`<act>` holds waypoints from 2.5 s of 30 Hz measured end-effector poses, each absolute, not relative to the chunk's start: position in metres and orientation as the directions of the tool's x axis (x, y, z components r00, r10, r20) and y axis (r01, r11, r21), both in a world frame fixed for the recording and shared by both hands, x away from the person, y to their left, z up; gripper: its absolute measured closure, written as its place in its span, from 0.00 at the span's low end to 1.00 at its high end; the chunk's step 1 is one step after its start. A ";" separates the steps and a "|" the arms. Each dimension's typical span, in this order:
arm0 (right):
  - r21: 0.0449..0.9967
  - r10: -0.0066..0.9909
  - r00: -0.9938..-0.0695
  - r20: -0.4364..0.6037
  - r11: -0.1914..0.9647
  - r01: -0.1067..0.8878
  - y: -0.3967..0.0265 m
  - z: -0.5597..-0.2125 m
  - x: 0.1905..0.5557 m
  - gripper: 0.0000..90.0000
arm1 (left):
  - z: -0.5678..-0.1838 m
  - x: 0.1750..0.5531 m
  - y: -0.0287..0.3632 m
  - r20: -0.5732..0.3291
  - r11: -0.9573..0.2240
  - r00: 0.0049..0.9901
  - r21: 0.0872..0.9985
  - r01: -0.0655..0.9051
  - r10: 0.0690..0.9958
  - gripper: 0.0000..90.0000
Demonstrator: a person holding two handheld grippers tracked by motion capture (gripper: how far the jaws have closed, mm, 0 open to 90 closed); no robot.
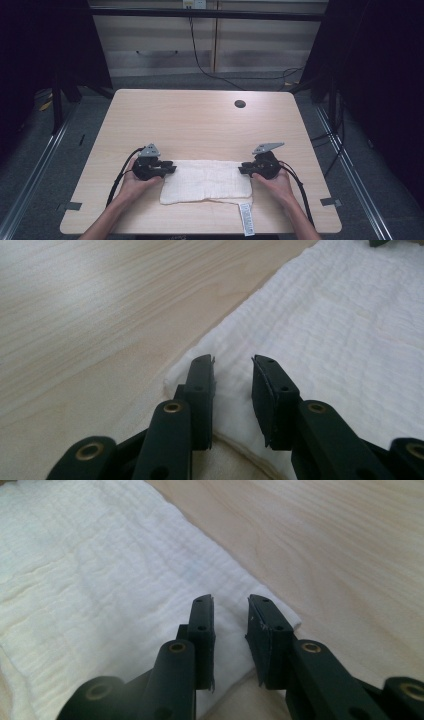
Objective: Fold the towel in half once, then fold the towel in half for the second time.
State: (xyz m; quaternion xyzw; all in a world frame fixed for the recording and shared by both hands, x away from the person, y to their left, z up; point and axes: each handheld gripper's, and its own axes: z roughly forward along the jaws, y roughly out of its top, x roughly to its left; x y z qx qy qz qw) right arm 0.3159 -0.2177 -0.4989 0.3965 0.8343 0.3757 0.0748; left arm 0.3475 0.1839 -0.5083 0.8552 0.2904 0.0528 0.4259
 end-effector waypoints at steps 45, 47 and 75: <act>0.712 0.713 -0.664 0.226 0.345 0.612 -0.229 -0.501 0.346 0.98 | -0.508 0.348 0.191 -0.164 -0.460 0.820 0.760 0.459 0.548 0.75; 0.715 0.709 -0.670 0.221 0.349 0.605 -0.228 -0.501 0.346 0.98 | -0.505 0.347 0.192 -0.168 -0.444 0.813 0.768 0.462 0.557 0.70; 0.713 0.710 -0.672 0.210 0.359 0.602 -0.226 -0.501 0.344 0.97 | -0.509 0.368 0.198 -0.094 -0.442 0.746 0.755 0.485 0.659 0.50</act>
